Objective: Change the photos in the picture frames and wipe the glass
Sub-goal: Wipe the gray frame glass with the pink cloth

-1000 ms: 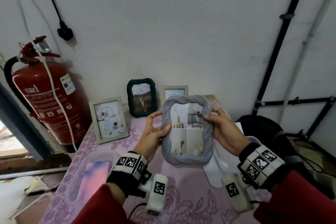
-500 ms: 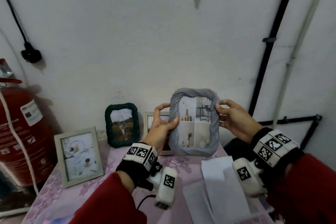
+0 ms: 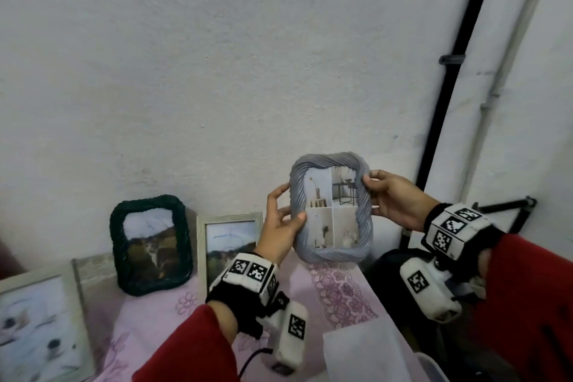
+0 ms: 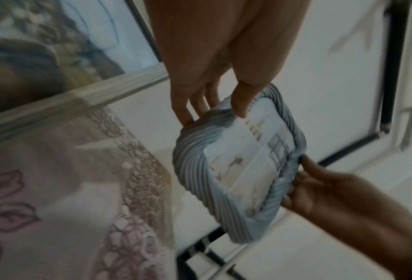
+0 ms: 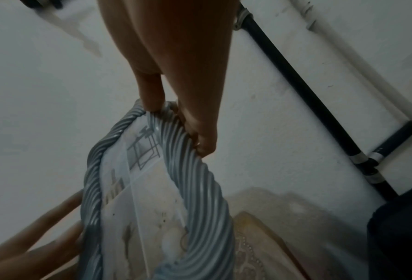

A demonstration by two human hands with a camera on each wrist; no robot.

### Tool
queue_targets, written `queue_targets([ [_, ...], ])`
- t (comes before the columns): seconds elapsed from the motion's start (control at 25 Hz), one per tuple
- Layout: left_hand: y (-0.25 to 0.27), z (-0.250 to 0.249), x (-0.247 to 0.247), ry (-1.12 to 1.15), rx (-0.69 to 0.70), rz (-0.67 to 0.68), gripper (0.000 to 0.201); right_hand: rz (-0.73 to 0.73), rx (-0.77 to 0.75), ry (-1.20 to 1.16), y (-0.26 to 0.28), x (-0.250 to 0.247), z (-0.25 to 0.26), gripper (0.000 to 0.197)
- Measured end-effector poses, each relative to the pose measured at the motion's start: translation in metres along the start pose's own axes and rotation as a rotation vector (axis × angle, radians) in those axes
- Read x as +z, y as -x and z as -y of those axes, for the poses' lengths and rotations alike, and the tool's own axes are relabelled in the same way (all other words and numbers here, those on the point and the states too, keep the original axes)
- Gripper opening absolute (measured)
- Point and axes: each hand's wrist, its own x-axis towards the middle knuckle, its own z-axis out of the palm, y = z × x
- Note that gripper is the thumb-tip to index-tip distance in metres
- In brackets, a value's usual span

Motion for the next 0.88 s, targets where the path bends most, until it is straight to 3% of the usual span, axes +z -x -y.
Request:
queue_targets([
  [0.16, -0.017, 0.043, 0.008, -0.149, 0.009, 0.001, 0.067, -0.081, 0.025, -0.001, -0.038, -0.01, -0.025, 0.014],
  [0.48, -0.04, 0.1, 0.001, -0.123, -0.069, -0.115, 0.08, -0.067, 0.062, -0.019, -0.095, 0.0, -0.07, 0.012],
  [0.88, -0.042, 0.116, 0.0, -0.255, -0.054, -0.185, 0.088, -0.045, 0.065, 0.046, -0.097, 0.003, -0.08, 0.007],
])
